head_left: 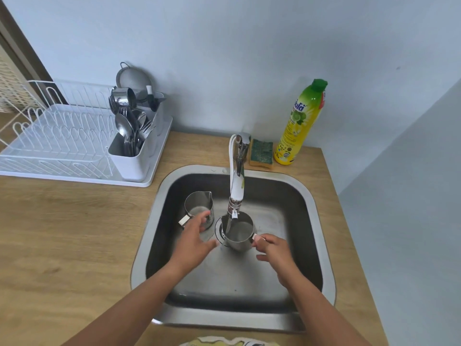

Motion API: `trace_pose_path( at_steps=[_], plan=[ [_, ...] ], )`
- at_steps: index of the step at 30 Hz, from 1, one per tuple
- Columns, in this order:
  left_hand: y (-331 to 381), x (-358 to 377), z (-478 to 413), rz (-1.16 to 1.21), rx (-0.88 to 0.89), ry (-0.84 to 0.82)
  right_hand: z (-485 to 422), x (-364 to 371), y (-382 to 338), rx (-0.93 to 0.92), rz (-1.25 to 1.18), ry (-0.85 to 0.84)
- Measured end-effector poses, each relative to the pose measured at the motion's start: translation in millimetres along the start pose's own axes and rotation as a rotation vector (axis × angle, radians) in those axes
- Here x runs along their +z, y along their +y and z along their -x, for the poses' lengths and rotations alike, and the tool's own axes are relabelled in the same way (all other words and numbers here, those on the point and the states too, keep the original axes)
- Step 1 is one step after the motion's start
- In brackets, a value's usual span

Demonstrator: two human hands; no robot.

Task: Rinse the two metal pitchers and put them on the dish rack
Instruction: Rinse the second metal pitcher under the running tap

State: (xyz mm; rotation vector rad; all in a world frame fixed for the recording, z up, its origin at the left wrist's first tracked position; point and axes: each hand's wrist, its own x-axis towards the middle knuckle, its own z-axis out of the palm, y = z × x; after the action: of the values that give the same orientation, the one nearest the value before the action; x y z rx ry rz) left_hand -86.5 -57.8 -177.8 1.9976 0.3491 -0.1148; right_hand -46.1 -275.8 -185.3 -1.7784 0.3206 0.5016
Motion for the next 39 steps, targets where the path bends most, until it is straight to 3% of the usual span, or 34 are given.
trace_pose_path(
  at_steps=[6, 12, 20, 31, 39],
  plan=[
    [10.8, 12.5, -10.0, -0.030, -0.049, -0.330, 12.7, -7.3, -3.1, -0.053, 0.062, -0.060],
    [25.4, 21.4, -17.2, -0.099, 0.046, -0.234, 14.3, -21.4, -1.6, -0.131, 0.035, 0.001],
    [43.8, 1.6, -20.4, -0.267, 0.163, -0.138, 0.2, -11.7, -11.7, -0.167, -0.083, -0.095],
    [42.0, -23.9, 1.7, -0.390, 0.182, -0.035, -7.3, 21.3, -12.2, -0.017, -0.288, -0.275],
    [26.3, -37.0, 11.3, -0.295, 0.001, -0.135, 11.3, 24.1, -16.3, 0.046, -0.022, -0.314]
  ],
)
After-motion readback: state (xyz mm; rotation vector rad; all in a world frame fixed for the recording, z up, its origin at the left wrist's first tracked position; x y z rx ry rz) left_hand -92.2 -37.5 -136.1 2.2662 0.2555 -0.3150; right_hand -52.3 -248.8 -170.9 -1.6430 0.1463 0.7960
